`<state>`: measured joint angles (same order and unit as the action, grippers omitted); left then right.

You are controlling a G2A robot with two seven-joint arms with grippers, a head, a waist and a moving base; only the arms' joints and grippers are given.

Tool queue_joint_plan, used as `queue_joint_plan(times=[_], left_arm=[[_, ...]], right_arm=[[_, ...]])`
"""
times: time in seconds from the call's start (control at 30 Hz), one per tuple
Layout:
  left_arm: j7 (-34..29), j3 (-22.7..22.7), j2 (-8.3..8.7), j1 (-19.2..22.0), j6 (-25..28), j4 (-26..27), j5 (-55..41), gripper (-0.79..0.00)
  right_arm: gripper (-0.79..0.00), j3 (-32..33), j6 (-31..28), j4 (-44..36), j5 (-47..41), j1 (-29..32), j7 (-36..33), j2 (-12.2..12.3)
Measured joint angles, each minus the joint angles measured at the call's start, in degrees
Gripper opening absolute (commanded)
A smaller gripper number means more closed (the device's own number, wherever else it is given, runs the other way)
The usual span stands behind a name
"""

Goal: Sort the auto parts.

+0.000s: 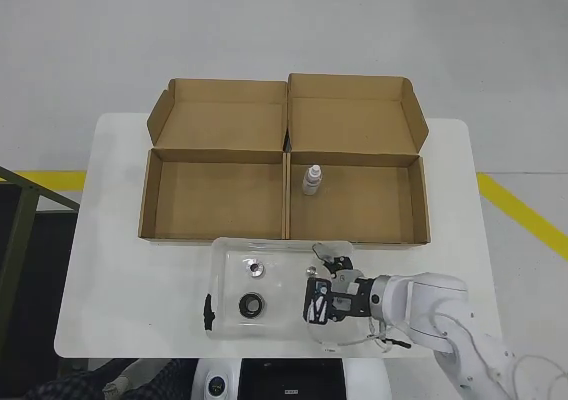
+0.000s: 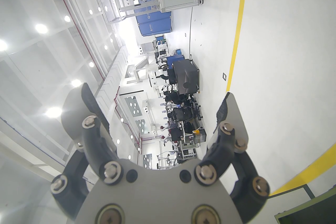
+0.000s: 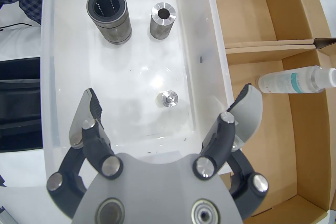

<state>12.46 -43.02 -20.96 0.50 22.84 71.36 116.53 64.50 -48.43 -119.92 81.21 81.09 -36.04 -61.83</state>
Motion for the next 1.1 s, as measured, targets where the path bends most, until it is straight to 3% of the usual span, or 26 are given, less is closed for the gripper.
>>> queue_joint_plan(times=[0.3,0.7,0.93,1.1], left_arm=[[0.0,0.0,0.00,0.0,0.0,0.0,0.0,0.000],[0.0,0.0,0.00,0.0,0.0,0.0,0.0,0.000],[0.0,0.0,0.00,0.0,0.0,0.0,0.0,0.000],[0.0,0.0,0.00,0.0,0.0,0.0,0.0,0.000]], right_arm=[[-0.012,-2.5,1.3,1.7,1.4,-1.1,-1.9,0.0],[-0.154,-5.2,3.2,4.0,2.4,-3.8,-4.9,-0.3],[-0.326,-6.9,4.8,5.4,3.5,-5.3,-6.6,-0.5],[-0.394,-8.0,5.2,6.6,3.5,-6.3,-7.2,-0.7]])
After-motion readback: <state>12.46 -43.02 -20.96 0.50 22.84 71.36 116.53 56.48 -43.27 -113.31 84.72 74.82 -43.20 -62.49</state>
